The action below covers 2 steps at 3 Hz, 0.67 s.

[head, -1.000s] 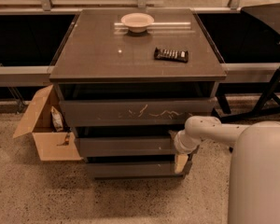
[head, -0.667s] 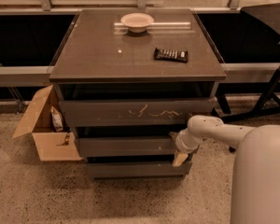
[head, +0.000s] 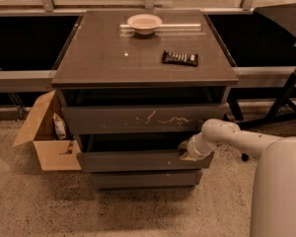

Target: Open middle drawer

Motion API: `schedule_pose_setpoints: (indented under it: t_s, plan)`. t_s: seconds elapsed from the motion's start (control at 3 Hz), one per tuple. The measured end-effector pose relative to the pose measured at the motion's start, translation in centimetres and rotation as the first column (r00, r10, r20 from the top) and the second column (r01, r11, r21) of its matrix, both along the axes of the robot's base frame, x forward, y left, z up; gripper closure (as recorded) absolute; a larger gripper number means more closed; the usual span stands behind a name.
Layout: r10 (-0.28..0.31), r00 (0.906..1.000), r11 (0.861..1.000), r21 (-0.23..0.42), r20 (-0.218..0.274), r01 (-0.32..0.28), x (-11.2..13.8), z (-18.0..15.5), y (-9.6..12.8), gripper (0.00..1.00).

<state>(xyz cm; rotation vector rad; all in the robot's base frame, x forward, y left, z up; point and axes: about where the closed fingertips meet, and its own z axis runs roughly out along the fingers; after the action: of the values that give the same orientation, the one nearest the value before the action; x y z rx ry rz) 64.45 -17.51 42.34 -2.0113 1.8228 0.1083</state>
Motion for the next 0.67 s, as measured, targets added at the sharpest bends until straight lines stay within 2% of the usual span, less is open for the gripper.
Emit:
schedule_pose_setpoints:
  t_s: [0.33, 0.67]
  plan:
    - [0.000, 1.0000, 1.000, 0.000, 0.000, 0.000, 0.00, 0.96, 0.00, 1.00]
    - [0.000, 1.0000, 1.000, 0.000, 0.000, 0.000, 0.00, 1.04, 0.00, 0.97]
